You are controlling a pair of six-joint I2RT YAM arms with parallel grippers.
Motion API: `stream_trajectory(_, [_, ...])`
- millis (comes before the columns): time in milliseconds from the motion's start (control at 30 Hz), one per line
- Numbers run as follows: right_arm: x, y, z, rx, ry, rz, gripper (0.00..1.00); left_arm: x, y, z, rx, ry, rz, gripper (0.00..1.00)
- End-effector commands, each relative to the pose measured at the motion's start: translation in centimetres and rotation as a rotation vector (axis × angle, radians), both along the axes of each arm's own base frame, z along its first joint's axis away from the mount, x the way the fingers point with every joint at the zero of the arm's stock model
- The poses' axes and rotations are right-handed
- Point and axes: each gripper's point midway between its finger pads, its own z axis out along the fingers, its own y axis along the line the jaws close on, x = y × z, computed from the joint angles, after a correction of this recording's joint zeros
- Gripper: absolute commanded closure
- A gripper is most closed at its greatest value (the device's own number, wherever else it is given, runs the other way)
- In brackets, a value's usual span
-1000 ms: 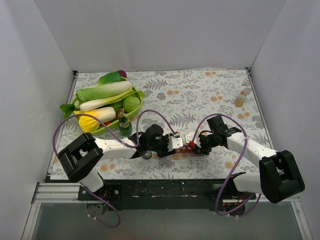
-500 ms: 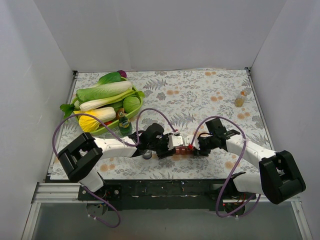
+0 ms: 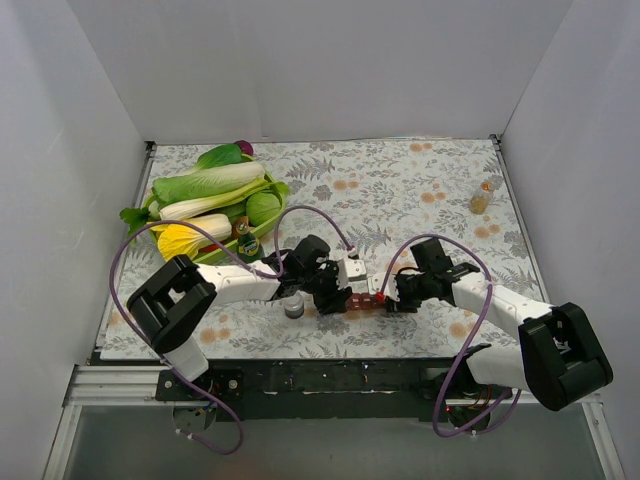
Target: Sort the pills into containers
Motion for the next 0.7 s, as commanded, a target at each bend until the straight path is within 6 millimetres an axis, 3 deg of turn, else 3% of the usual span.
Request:
stream_trajectory(0, [1.0, 0.1, 0.3, -0.004, -0.063, 0.001, 0.86, -0.2, 0.1, 1.3, -0.019, 0.142, 0.04, 0.66])
stream_trajectory(133, [0.9, 0.1, 0.2, -0.009, -0.057, 0.005, 0.86, 0.8, -0.1, 2.7, -0.054, 0.188, 0.082, 0.57])
stream_trajectory(367, [0.7, 0.1, 0.1, -0.007, -0.05, 0.014, 0.86, 2.5, 0.2, 3.2, -0.063, 0.2, 0.167, 0.46])
stream_trajectory(667, [0.6, 0.1, 0.0, -0.01, -0.042, 0.013, 0.86, 4.5, 1.0, 2.5, -0.035, 0.213, 0.304, 0.45])
